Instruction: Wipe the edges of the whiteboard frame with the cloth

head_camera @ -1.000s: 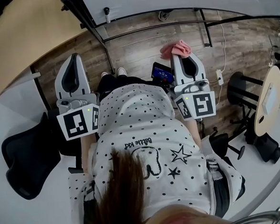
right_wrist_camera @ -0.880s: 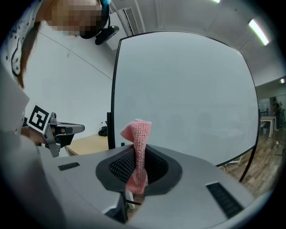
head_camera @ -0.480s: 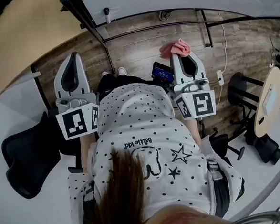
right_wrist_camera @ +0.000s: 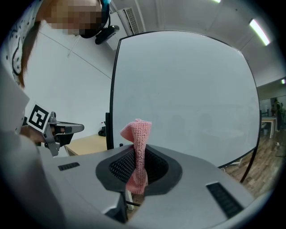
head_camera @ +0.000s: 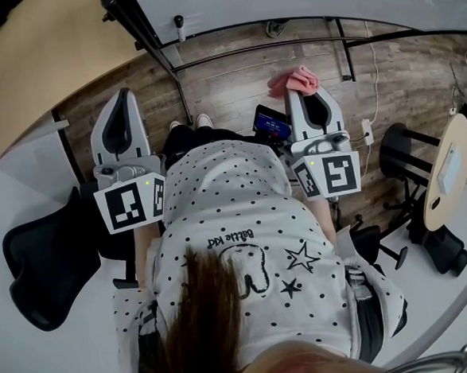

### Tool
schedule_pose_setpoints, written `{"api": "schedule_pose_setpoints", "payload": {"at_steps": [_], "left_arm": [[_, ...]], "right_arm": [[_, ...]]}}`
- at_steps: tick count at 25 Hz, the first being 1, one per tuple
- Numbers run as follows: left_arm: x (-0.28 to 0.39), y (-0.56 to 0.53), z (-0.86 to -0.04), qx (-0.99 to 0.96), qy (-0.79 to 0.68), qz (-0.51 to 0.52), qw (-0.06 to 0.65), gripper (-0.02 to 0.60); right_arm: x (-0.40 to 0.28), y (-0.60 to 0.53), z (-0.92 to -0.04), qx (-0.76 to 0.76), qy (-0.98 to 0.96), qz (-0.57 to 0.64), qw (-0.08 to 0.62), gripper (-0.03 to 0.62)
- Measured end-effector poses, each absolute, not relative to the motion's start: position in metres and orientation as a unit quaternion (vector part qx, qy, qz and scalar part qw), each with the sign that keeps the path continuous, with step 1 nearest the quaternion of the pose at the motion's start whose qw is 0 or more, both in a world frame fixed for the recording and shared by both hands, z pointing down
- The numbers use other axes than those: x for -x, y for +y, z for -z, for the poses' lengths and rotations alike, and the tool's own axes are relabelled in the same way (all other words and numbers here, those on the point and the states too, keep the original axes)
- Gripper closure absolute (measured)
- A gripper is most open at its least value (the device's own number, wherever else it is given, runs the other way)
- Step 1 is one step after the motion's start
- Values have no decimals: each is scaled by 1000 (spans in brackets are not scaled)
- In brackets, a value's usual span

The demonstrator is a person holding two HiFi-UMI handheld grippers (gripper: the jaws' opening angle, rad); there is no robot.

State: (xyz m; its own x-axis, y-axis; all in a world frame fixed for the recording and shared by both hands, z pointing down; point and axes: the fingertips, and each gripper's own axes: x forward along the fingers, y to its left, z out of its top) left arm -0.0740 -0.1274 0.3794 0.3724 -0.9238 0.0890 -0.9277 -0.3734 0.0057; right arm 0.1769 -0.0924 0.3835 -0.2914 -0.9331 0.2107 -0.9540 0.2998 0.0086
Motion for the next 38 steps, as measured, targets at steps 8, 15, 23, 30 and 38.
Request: {"api": "schedule_pose_setpoints", "payload": {"at_steps": [8,15,23,30,38], "left_arm": [[73,-127,-380,-828,-560,-34,26,566],[72,-125,-381,-828,-559,-34,26,566],[77,-124,-381,-825,-563,-33,27,566],[79,-121,-380,-825,-564,-31,27,566],[77,-117,-378,-824,-565,-30,27,566]], "right_arm": [[-180,-91,-384,-591,-800,-57,88,560],[-182,-88,-388,-594,-797,-60,90,560],[-179,-88,-389,-591,-799,-59,91,562],[-178,-88,-388,-590,-800,-57,91,561],[-176,-84,-388,-586,-802,-54,97,560]]}}
